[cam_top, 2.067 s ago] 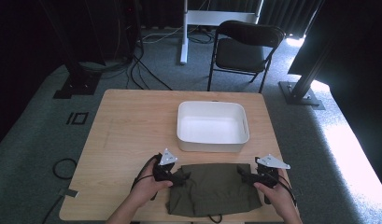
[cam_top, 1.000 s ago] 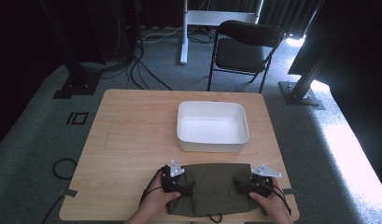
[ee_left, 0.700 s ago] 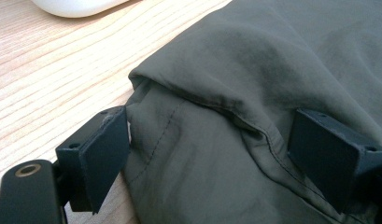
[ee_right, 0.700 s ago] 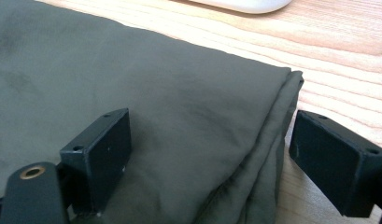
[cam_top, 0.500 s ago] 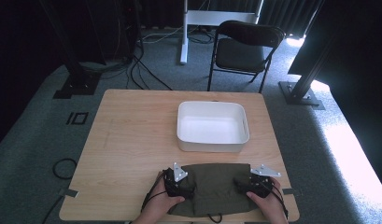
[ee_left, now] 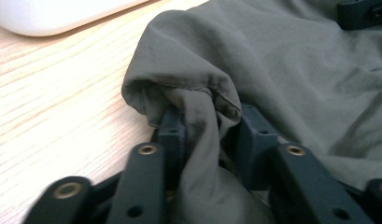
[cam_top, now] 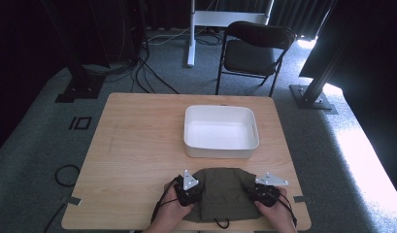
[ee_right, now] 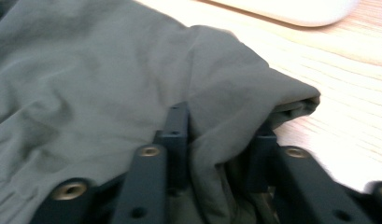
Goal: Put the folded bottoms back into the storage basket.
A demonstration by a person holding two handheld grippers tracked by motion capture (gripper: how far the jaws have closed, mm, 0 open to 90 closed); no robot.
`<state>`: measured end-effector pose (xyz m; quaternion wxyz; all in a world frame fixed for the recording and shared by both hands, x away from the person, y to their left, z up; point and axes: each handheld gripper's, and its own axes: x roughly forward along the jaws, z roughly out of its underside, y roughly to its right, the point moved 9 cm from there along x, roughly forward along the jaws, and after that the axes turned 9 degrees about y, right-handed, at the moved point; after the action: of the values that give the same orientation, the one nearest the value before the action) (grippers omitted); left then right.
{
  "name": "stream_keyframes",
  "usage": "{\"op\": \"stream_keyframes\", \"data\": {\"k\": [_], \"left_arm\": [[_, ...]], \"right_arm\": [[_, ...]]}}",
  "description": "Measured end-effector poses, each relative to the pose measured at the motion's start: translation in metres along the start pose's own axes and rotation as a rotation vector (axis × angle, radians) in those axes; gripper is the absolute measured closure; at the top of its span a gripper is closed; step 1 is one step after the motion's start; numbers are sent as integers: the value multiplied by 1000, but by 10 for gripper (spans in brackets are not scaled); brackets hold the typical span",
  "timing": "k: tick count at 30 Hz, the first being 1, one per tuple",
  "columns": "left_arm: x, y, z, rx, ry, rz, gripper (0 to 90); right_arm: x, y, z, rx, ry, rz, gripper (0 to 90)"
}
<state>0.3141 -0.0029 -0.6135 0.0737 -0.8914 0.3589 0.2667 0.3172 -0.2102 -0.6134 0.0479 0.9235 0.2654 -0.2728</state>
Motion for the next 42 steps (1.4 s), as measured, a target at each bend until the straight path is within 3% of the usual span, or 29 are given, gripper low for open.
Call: {"op": "stream_keyframes", "data": {"k": [2,4,7,10,19,27,38,42], "left_arm": [[0,1,-1,11,-6,3,774],[-1,0,-2,-8,-18,12,797],[-3,-1,-4,-52,-36,33,815],[-5,-1,-9,-55,-30,43,822],[-19,0,-32,-64,34,56,828],[-34,-4,-57,-58,92,57,830],[-44,-16,-94,-8,163,37,830],[-46,-22,-111,-7,193,33,830]], "right_arm": [[0,-3,-1,-44,-15,10,741],[-1,-4,-2,-58,-36,18,756],[-2,-3,-5,-30,-47,10,764],[-6,-3,-10,-10,-32,-1,768],[-23,-6,-32,18,27,-28,772],[-34,-11,-58,6,72,-45,773],[-44,-4,-102,-5,152,-42,773],[-44,-1,-118,-14,171,-38,773]]}}
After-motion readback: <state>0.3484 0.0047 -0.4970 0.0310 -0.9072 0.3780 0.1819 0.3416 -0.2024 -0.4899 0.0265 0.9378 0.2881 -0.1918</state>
